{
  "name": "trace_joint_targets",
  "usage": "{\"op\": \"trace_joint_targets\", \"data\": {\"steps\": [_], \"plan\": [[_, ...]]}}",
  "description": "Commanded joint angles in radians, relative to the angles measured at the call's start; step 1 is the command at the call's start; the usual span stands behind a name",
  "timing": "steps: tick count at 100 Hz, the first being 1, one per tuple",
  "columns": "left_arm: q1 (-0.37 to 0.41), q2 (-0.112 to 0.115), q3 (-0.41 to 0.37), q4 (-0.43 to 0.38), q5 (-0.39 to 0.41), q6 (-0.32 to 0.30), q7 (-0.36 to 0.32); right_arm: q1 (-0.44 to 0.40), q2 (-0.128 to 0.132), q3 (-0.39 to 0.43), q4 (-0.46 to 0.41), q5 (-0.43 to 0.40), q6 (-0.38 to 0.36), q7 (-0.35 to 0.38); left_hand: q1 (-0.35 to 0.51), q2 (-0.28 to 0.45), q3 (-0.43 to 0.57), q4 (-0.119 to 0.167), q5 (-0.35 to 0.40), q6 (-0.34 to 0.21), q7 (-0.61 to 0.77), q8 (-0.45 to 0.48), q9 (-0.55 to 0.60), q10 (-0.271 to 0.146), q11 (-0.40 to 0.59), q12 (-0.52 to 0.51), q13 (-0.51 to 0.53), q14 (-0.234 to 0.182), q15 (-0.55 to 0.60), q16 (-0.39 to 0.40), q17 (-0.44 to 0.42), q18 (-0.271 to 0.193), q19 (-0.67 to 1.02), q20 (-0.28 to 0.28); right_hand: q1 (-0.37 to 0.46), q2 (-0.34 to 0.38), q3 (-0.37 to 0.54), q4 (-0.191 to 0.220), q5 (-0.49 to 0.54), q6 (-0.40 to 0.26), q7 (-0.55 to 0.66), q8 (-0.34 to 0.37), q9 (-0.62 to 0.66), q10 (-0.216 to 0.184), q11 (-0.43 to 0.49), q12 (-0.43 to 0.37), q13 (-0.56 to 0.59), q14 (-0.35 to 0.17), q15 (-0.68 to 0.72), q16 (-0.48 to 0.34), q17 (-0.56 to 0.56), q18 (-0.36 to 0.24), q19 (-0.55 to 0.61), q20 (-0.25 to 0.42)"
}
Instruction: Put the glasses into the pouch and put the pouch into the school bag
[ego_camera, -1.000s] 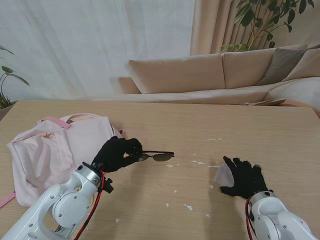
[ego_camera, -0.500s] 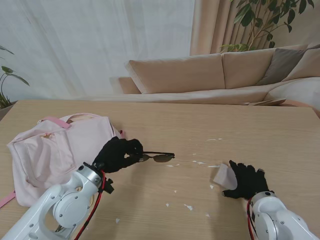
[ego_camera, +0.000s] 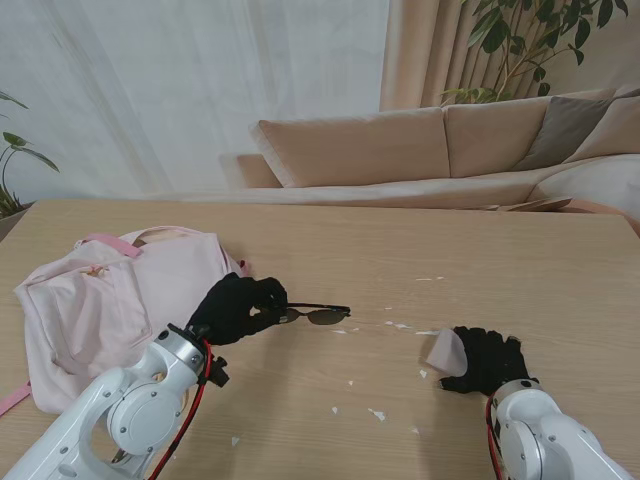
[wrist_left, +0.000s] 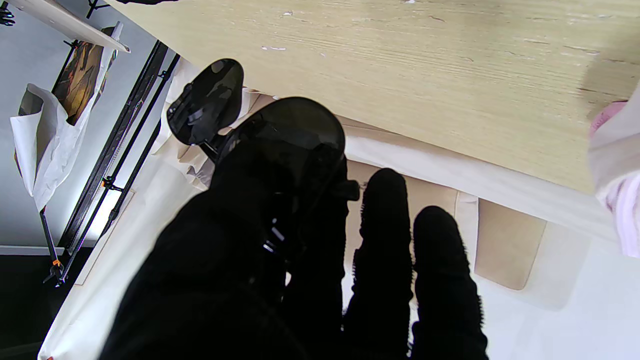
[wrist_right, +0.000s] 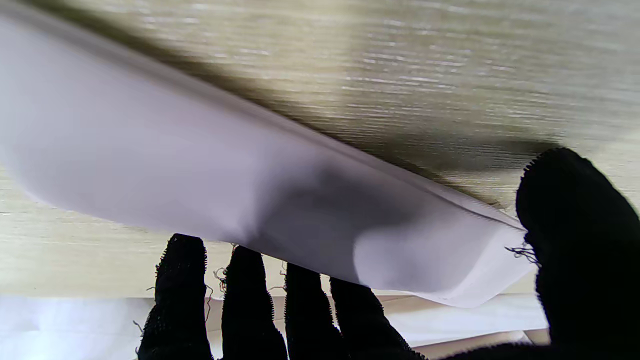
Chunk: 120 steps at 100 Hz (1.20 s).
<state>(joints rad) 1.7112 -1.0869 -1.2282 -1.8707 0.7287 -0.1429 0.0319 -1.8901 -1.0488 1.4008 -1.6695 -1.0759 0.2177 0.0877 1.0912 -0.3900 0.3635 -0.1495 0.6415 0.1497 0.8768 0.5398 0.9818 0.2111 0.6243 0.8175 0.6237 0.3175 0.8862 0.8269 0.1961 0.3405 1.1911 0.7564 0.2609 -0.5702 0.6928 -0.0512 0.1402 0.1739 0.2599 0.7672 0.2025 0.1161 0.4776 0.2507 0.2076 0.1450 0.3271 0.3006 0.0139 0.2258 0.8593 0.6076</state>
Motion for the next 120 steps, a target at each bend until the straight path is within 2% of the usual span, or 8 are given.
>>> {"op": "trace_joint_targets", "data": {"steps": [1,15,24,26,32,42,73,120], "plan": [[0.004,-0.004,0.002,-0.008,-0.001,0.001,-0.015,0.009,-0.004,-0.014,0.006,0.007,0.003,0.013,0.095,0.019,0.138,0.026,0.035,-0.075,0.131,0.048,0.052,-0.007,0.047,0.028,0.028,0.014,0.020,0.026,-0.005,0.021,0.025,0.012,-0.008,-0.011,-0.002,-0.015,0.007,-0.017,0.089,0.023,-0.026,-0.011,0.040,0.018,0.018,-0.023,0.014,0.019,0.002,-0.001,0.014,0.005],[0.005,-0.005,-0.002,-0.007,-0.001,-0.001,-0.015,0.024,-0.008,-0.029,0.029,0.030,0.006,-0.027,0.094,0.019,0.140,0.025,0.035,-0.075,0.130,0.048,0.052,-0.008,0.046,0.027,0.028,0.014,0.020,0.026,-0.005,0.021,0.025,0.012,0.148,-0.001,-0.077,0.008,0.050,-0.088,0.345,0.078,-0.007,-0.047,0.201,0.076,0.070,-0.033,0.043,0.028,0.025,0.005,0.041,-0.001],[0.005,-0.005,-0.003,-0.007,-0.003,-0.002,-0.014,0.026,-0.013,-0.029,0.035,0.061,0.000,-0.050,0.094,0.019,0.140,0.025,0.035,-0.076,0.131,0.048,0.052,-0.006,0.047,0.028,0.027,0.015,0.020,0.026,-0.005,0.021,0.025,0.012,0.248,0.002,-0.109,0.027,0.089,-0.119,0.491,0.103,0.068,-0.069,0.224,0.088,0.129,-0.035,0.062,0.031,0.047,0.014,0.064,-0.005],[0.005,-0.005,-0.004,-0.007,-0.003,-0.002,-0.015,0.025,-0.014,-0.028,0.034,0.066,0.000,-0.053,0.094,0.018,0.140,0.025,0.035,-0.075,0.131,0.048,0.052,-0.006,0.047,0.028,0.028,0.015,0.020,0.026,-0.005,0.021,0.025,0.012,0.242,-0.012,-0.063,0.030,0.085,-0.125,0.533,0.108,0.075,-0.072,0.231,0.093,0.135,-0.036,0.068,0.033,0.049,0.013,0.070,-0.007],[0.005,-0.005,-0.004,-0.006,-0.003,-0.003,-0.015,0.021,-0.016,-0.025,0.031,0.072,-0.002,-0.065,0.093,0.019,0.141,0.024,0.035,-0.074,0.130,0.047,0.052,-0.007,0.047,0.027,0.028,0.015,0.020,0.026,-0.005,0.021,0.025,0.012,0.162,-0.078,0.228,-0.017,0.081,-0.150,0.640,0.124,0.104,-0.081,0.252,0.105,0.159,-0.035,0.083,0.041,0.061,0.017,0.087,-0.014],[0.005,-0.005,-0.004,-0.006,-0.006,-0.004,-0.015,0.011,-0.021,-0.017,0.021,0.090,-0.010,-0.086,0.092,0.018,0.141,0.024,0.035,-0.076,0.130,0.047,0.052,-0.006,0.046,0.027,0.028,0.015,0.020,0.026,-0.005,0.021,0.025,0.012,0.177,-0.105,0.325,-0.039,0.125,-0.177,0.730,0.153,0.180,-0.083,0.276,0.116,0.224,-0.028,0.115,0.054,0.097,0.025,0.116,-0.010],[0.008,-0.005,-0.007,-0.007,-0.008,-0.008,-0.012,-0.015,-0.034,0.014,0.002,0.131,-0.066,-0.162,0.091,0.017,0.143,0.024,0.037,-0.075,0.129,0.045,0.054,-0.006,0.046,0.025,0.029,0.015,0.020,0.026,-0.003,0.020,0.026,0.012,0.224,-0.076,0.430,-0.010,0.264,-0.173,0.691,0.062,0.386,-0.081,0.304,0.138,0.440,-0.019,0.191,0.089,0.250,0.047,0.249,0.012],[0.012,-0.006,-0.018,-0.012,-0.022,-0.020,-0.017,-0.052,-0.054,0.042,-0.068,0.161,-0.139,-0.271,0.088,0.017,0.144,0.023,0.038,-0.075,0.127,0.045,0.055,-0.005,0.047,0.024,0.031,0.015,0.022,0.026,-0.001,0.020,0.027,0.012,0.261,-0.113,0.449,-0.049,0.279,-0.175,0.743,0.005,0.416,-0.091,0.364,0.168,0.480,-0.024,0.261,0.131,0.296,0.046,0.327,0.030]]}}
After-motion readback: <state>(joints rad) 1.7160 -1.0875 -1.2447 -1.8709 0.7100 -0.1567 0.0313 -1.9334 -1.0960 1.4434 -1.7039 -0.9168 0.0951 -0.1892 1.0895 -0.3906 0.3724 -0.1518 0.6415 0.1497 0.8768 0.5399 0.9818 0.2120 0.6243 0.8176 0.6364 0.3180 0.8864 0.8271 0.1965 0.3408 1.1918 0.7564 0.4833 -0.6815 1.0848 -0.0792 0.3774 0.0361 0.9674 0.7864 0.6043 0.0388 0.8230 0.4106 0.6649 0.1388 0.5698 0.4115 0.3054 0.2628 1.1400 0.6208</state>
